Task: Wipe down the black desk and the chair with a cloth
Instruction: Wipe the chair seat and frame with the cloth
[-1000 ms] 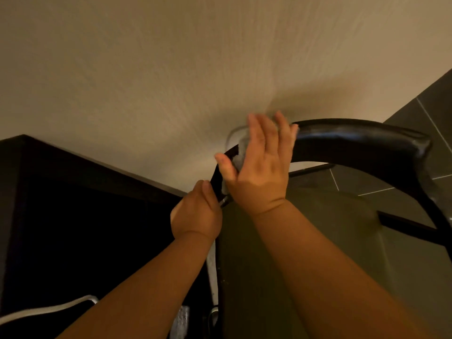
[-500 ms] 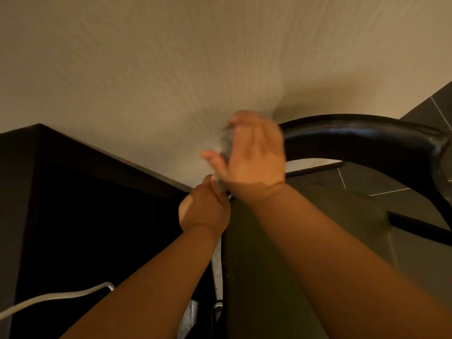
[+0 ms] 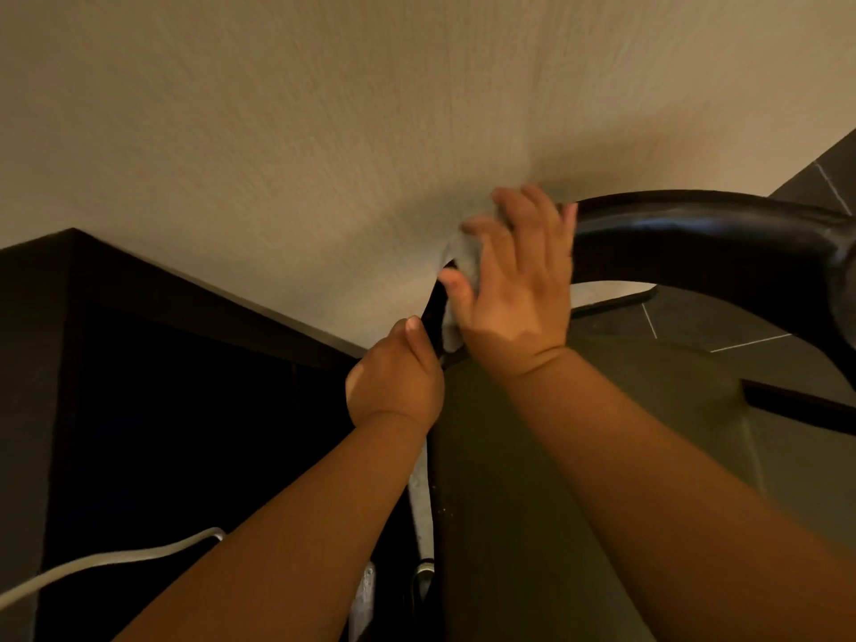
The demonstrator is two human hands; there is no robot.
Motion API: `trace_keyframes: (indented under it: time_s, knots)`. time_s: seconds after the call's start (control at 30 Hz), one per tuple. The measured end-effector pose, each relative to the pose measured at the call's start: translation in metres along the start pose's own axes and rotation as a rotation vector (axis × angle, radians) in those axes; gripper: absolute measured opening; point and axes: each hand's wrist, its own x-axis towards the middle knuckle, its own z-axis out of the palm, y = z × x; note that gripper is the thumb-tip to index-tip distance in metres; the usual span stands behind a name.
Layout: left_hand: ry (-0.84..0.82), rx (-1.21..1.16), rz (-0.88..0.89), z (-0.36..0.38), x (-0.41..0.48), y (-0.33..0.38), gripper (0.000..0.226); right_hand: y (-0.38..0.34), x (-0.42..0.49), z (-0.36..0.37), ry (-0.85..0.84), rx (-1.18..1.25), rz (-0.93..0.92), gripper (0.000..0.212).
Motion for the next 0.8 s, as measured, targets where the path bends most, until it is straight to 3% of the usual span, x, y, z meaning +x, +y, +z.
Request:
trace_keyframes:
  time_s: [0.13, 0.3, 0.37, 0.5, 0.6, 0.73, 0.8]
  knots:
    - [0.019, -0.047, -0.001, 0.000, -0.002, 0.001, 0.060, 0.020, -0.001, -0.009, -0.023, -0.072, -0.084, 0.059]
    - [0.042, -0.108, 0.004, -0.001, -0.005, 0.003, 0.064, 0.029, 0.000, -0.013, 0.120, -0.104, 0.334, 0.065]
    - [0.041, -0.106, 0.005, -0.002, -0.005, 0.003, 0.064, 0.004, -0.001, -0.007, 0.138, 0.004, 0.391, 0.070]
    - [-0.001, -0.071, -0.015, -0.004, -0.004, 0.003, 0.061, -0.016, -0.030, 0.000, -0.066, 0.056, 0.175, 0.073]
    - [0.024, -0.091, -0.005, -0.004, -0.005, 0.004, 0.064, 0.013, -0.020, -0.015, -0.141, -0.080, 0.054, 0.072]
    - [0.050, -0.154, 0.005, -0.001, -0.007, 0.003, 0.065, 0.050, 0.018, -0.035, 0.007, -0.226, 0.342, 0.074]
    - [0.064, -0.150, 0.000, -0.002, -0.008, 0.003, 0.064, 0.034, 0.022, -0.031, -0.025, -0.213, 0.392, 0.074]
